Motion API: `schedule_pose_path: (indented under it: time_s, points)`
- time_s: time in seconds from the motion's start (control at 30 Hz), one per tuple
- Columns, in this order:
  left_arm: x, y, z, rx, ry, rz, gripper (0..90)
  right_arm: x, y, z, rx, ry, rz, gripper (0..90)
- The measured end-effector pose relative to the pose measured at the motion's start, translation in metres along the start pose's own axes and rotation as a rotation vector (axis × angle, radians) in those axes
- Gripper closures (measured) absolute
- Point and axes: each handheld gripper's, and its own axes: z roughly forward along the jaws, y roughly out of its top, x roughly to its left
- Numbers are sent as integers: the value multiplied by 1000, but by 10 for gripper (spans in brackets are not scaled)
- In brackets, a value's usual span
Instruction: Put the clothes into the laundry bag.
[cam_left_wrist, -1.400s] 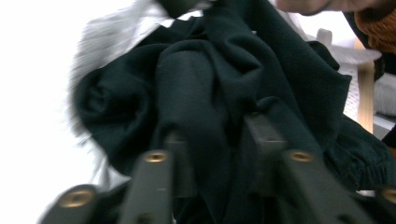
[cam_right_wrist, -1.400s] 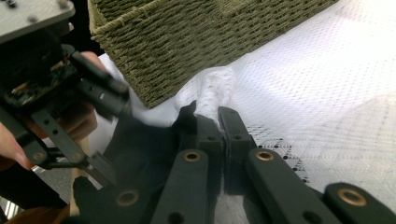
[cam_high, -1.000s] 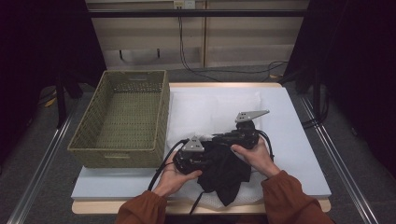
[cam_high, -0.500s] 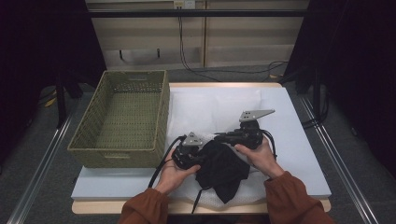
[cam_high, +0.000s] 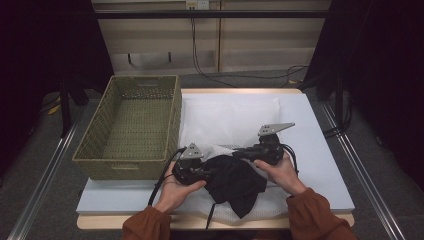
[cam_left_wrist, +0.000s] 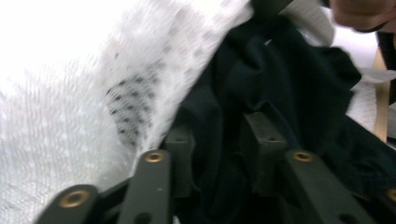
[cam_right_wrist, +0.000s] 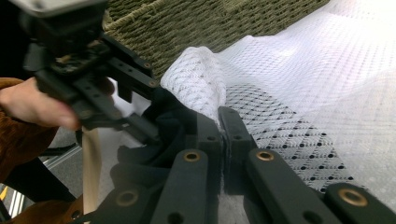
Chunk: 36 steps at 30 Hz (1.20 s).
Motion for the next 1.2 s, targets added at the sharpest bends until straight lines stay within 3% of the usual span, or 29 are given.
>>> schedule_pose_path:
  time_s: [0.1,0.2,0.27,0.33,0.5,0.53,0.57,0.63,0.77,0.87,0.93,1.13,1.17,1.2]
  points:
    - [-5,2,-5,-13,-10,11,543,0,0,1,3,0,0,881]
    - [-7,-1,-14,-44,-16,-16,484,-1,-1,1,6,1,-1,881]
    - [-9,-3,-20,-49,-3,9,490,0,-1,2,6,2,-4,881]
    - [-17,-1,-23,-67,-29,34,508,-1,-1,2,6,3,-3,881]
    - [-28,4,-15,-63,-48,91,450,-2,-2,3,11,3,-1,881]
    - [-31,4,-7,-47,-65,86,436,-3,-2,4,13,2,-3,880]
    - [-31,4,-7,-47,-65,86,414,-2,-1,4,12,2,-4,880]
    - [-32,3,5,-1,-63,96,354,-3,-1,4,9,0,-2,879]
    - [-33,4,16,21,-81,95,274,-2,-1,5,11,-1,-6,879]
    - [-39,3,27,67,-67,116,209,-1,-1,5,13,-4,-7,879]
    - [-45,-2,34,64,-71,124,156,-1,-1,6,15,-4,-12,878]
    - [-45,-3,39,107,-83,144,117,0,0,9,22,-2,-15,877]
    - [-45,-4,42,89,-86,138,114,0,0,9,22,0,-14,877]
    - [-45,-4,43,117,-76,154,115,0,-1,10,29,4,-18,877]
